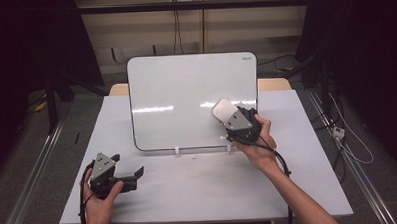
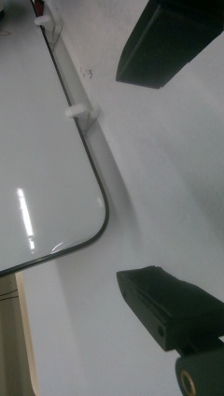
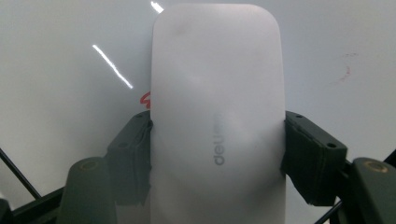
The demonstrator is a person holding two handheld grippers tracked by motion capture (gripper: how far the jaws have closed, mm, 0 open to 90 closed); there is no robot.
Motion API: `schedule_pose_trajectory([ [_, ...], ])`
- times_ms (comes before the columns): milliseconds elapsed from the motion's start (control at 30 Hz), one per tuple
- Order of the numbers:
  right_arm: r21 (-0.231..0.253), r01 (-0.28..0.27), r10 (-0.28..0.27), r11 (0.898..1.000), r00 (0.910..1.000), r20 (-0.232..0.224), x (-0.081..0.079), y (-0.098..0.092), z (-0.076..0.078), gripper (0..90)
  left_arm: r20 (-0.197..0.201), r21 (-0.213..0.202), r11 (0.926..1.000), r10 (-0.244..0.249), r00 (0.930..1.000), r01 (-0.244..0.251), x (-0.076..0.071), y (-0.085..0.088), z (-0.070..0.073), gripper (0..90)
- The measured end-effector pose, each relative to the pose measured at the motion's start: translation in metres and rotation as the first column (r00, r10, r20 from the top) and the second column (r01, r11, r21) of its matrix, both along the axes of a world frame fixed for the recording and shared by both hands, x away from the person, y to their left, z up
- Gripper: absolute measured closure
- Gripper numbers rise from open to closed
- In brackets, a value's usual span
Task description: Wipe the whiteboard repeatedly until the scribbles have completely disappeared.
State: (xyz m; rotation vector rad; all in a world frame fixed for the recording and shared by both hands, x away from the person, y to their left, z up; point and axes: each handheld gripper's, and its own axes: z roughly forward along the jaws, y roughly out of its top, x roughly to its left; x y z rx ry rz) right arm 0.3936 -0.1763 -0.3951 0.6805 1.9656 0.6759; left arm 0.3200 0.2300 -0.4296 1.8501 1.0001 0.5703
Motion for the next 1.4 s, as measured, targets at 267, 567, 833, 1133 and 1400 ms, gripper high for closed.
schedule_pose_trajectory([
  [267, 0.057, 0.047, -0.047, 0.997, 0.9989, -0.007, 0.009, -0.007, 0.011, 31.5, -0.004, 0.0, 1.0, -0.008, 1.0, 0.008, 0.0, -0.001, -0.001, 5.4],
  [567, 0.15, 0.151, -0.152, 0.977, 0.9884, -0.008, 0.025, -0.017, 0.029, 31.5, -0.001, 0.002, 1.0, -0.004, 1.0, 0.004, 0.0, 0.0, 0.0, 5.4],
  [833, 0.206, 0.217, -0.214, 0.954, 0.9762, -0.036, 0.032, -0.019, 0.037, 31.4, 0.003, -0.004, 1.0, -0.001, 1.0, 0.001, -0.001, 0.002, 0.001, 5.4],
  [1133, 0.281, 0.295, -0.29, 0.913, 0.9552, -0.059, 0.038, -0.017, 0.044, 31.4, 0.001, -0.003, 1.0, 0.001, 1.0, -0.001, -0.001, 0.002, 0.001, 5.4],
  [1400, 0.142, 0.196, -0.197, 0.97, 0.9803, -0.009, 0.028, -0.01, 0.034, 31.6, 0.003, 0.0, 1.0, 0.0, 1.0, 0.0, 0.0, 0.001, 0.0, 5.4],
])
